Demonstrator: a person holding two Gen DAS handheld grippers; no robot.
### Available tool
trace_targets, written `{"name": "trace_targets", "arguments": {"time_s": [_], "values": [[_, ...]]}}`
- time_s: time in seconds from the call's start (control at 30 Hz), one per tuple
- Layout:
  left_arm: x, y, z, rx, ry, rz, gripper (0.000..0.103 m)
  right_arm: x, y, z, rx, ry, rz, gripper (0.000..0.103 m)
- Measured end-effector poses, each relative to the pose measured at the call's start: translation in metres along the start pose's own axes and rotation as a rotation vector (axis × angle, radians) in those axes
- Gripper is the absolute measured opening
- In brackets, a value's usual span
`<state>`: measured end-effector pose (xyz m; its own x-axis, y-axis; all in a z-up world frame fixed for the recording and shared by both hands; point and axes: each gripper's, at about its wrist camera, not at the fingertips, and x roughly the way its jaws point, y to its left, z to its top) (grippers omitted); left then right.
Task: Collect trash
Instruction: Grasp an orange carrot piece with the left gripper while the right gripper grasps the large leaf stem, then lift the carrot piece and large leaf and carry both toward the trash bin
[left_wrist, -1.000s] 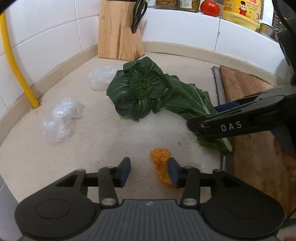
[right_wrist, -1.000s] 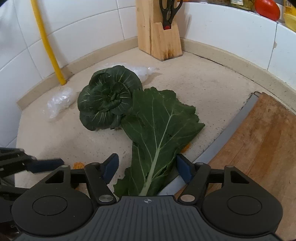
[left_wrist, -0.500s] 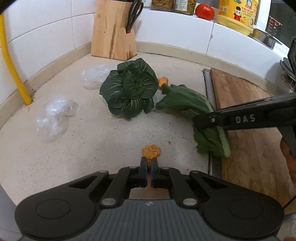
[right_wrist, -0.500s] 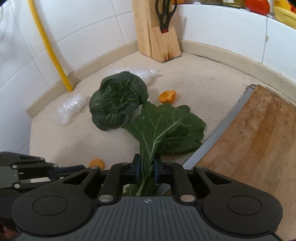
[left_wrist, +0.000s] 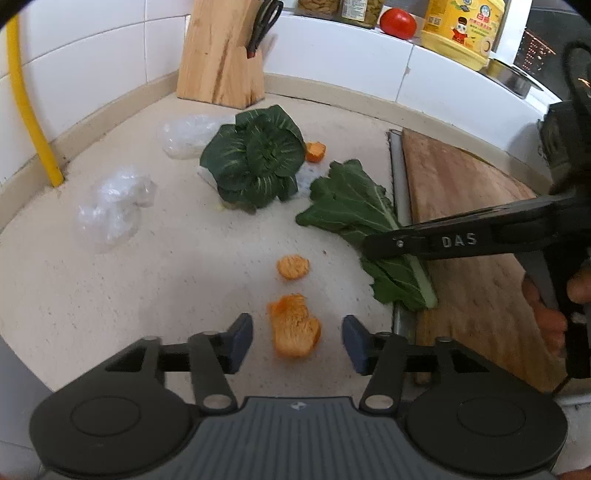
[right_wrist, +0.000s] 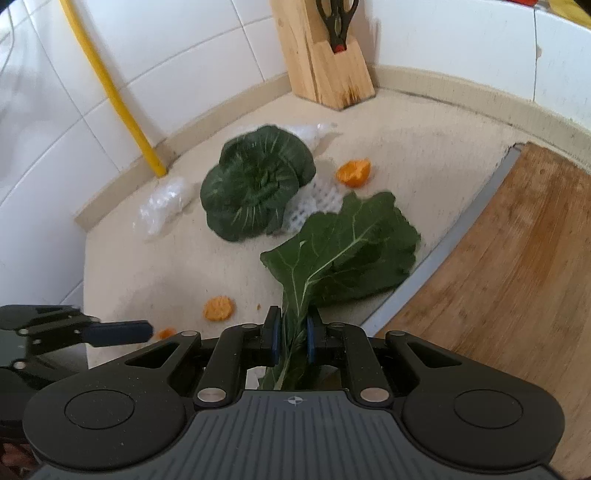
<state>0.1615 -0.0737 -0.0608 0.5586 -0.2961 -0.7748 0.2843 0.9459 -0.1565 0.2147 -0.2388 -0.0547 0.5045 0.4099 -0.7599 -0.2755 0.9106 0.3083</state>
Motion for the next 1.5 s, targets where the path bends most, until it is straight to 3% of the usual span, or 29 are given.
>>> {"name": "trace_targets", "arguments": {"time_s": [0.13, 0.2, 0.27, 0.37, 0.47, 0.6, 0.8, 1.5], "values": [[0.010, -0.002, 0.001, -0.025, -0.006, 0.021, 0.054, 0.004, 0.003, -0.003, -0.008, 0.012, -0.004, 0.025], [0.015, -0.004, 0.001, -0.042, 0.000, 0.015, 0.031, 0.004, 0.005, -0.004, -0.024, 0.010, -0.009, 0.026], [0.015, -0.011, -0.001, -0.005, -0.006, 0.051, 0.020, 0.004, 0.006, -0.005, -0.036, 0.009, -0.012, 0.026], [0.014, -0.011, -0.002, -0.016, -0.003, 0.066, 0.012, 0.003, 0.004, -0.006, -0.033, 0.005, -0.004, 0.026], [0.012, -0.013, 0.001, -0.026, -0.004, 0.078, 0.006, 0.002, 0.002, -0.007, -0.023, 0.002, 0.014, 0.018], [0.009, -0.015, 0.004, -0.020, -0.018, 0.081, 0.005, -0.002, 0.005, -0.006, -0.011, -0.005, 0.045, 0.011], [-0.002, -0.013, 0.015, -0.017, -0.069, 0.072, 0.004, -0.022, 0.013, 0.000, 0.012, -0.060, 0.081, 0.010], [-0.036, 0.000, 0.043, 0.008, -0.219, 0.056, 0.004, -0.068, 0.042, 0.024, -0.018, -0.239, 0.036, 0.010]]}}
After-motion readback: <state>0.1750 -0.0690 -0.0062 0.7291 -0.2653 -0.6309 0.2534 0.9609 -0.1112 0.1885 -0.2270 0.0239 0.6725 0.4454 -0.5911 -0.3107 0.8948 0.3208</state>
